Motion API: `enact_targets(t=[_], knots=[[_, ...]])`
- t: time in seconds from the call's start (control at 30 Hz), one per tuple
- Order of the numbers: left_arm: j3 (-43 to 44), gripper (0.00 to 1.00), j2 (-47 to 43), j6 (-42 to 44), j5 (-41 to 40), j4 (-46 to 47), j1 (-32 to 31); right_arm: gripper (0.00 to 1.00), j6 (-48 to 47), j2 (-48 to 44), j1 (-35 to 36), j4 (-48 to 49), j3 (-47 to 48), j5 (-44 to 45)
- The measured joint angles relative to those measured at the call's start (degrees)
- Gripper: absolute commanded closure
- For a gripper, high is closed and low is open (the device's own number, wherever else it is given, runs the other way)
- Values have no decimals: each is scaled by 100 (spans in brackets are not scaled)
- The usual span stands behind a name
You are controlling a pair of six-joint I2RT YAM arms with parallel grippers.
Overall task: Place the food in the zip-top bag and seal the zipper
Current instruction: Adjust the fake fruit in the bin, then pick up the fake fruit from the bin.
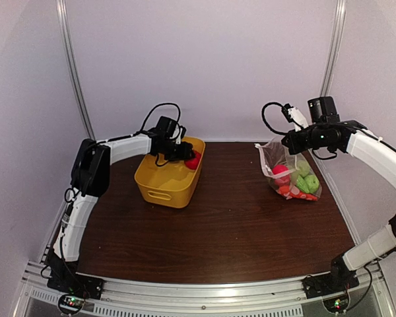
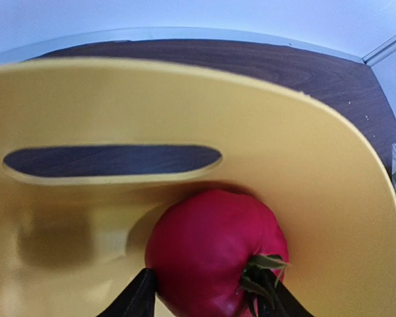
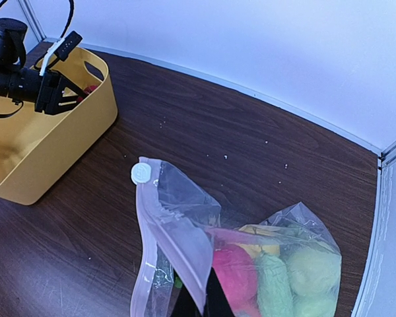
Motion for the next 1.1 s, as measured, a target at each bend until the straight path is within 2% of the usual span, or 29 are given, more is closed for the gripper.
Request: enact_targets(t=[0.2, 0.47, 0.53, 0.6, 0.63, 0.73, 0.9, 1.1], knots=[[-894, 50, -704, 39, -118, -4, 7, 100, 0, -2, 0, 9, -22, -2], [-2269, 51, -2564, 66, -313, 223, -20, 100, 0, -17, 0, 63, -85, -68], [-2406, 42, -2861, 66, -321, 341, -57, 100, 2, -24, 0, 66, -90, -85], [-2461, 25, -3080, 66, -352, 411, -122, 100, 4, -42, 0, 66, -94, -94], [-2452, 20, -3134, 79, -374, 452, -170, 100, 4, -55, 0, 66, -96, -101], [-2109, 15, -2990, 129, -533, 289, -278, 100, 11, -94, 0, 72, -120, -131], [-695, 13, -1823, 354, -872, -153, -315, 100, 15, -111, 7, 76, -144, -192], [-442, 10, -837, 452, -1045, -551, -282, 100, 13, -136, 15, 68, -146, -203]])
